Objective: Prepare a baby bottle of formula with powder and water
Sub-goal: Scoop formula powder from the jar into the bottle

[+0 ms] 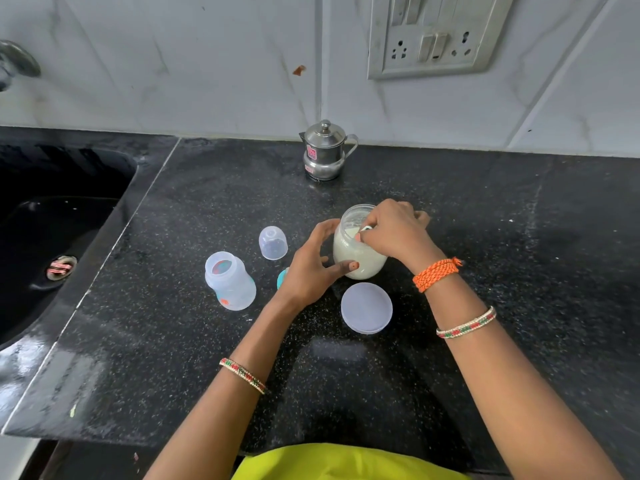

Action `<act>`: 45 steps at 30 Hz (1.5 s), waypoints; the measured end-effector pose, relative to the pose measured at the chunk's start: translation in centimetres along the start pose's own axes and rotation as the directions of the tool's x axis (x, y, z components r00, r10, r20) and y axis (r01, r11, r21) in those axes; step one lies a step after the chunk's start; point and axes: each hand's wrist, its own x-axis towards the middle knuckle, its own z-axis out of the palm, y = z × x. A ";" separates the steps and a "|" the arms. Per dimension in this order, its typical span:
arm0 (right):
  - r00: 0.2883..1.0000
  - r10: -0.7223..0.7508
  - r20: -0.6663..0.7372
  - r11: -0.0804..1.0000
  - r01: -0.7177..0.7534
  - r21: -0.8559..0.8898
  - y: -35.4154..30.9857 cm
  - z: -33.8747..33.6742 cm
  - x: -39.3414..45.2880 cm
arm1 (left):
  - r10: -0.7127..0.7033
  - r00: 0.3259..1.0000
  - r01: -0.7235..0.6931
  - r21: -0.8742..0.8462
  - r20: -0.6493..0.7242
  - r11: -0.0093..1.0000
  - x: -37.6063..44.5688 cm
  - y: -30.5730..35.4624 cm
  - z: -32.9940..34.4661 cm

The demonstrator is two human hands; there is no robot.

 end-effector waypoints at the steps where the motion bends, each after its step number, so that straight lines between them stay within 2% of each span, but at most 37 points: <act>1: 1.000 0.007 0.007 1.000 -0.007 0.029 0.1 -0.1 0.1 | 0.003 1.000 -0.003 -0.004 0.000 1.000 0.0 0.0 0.0; 5: 0.995 0.045 -0.086 0.993 -0.035 0.115 0.5 -0.4 -0.1 | 0.007 1.000 -0.007 -0.024 0.008 1.000 0.1 -0.2 0.0; 11: 0.954 0.044 -0.297 0.993 -0.008 0.121 1.3 -0.8 -0.9 | 0.008 1.000 -0.008 -0.037 0.010 0.999 0.0 -0.2 0.0; 15: 0.903 -0.009 -0.429 0.993 0.058 0.102 1.8 -0.6 -1.5 | 0.005 1.000 -0.004 -0.044 0.013 0.999 -0.1 -0.3 0.2; 20: 0.880 -0.012 -0.475 0.988 0.085 0.132 2.7 0.4 -2.3 | 0.012 1.000 -0.013 -0.049 -0.017 0.999 -0.4 -0.5 0.2; 24: 0.828 -0.020 -0.560 0.981 0.123 0.147 2.8 1.0 -2.8 | 0.010 0.999 -0.011 -0.046 -0.036 0.999 -0.7 -0.5 0.1; 27: 0.841 -0.002 -0.541 0.986 0.093 0.141 3.0 1.2 -3.1 | -0.011 0.999 0.009 -0.049 -0.031 0.999 -0.8 -0.6 0.0; 36: 0.819 0.067 -0.569 0.986 0.032 0.161 2.9 1.5 -3.4 | -0.021 0.999 0.020 -0.046 -0.029 0.999 -1.2 0.1 -0.1; 42: 0.833 0.268 -0.485 0.898 -0.034 0.438 3.0 1.3 -2.9 | -0.031 0.999 0.028 -0.063 -0.037 0.998 -1.4 0.6 -0.2; 45: 0.834 0.304 -0.460 0.875 -0.052 0.482 2.9 1.1 -2.6 | -0.037 0.999 0.034 -0.073 -0.040 0.997 -1.3 1.0 -0.4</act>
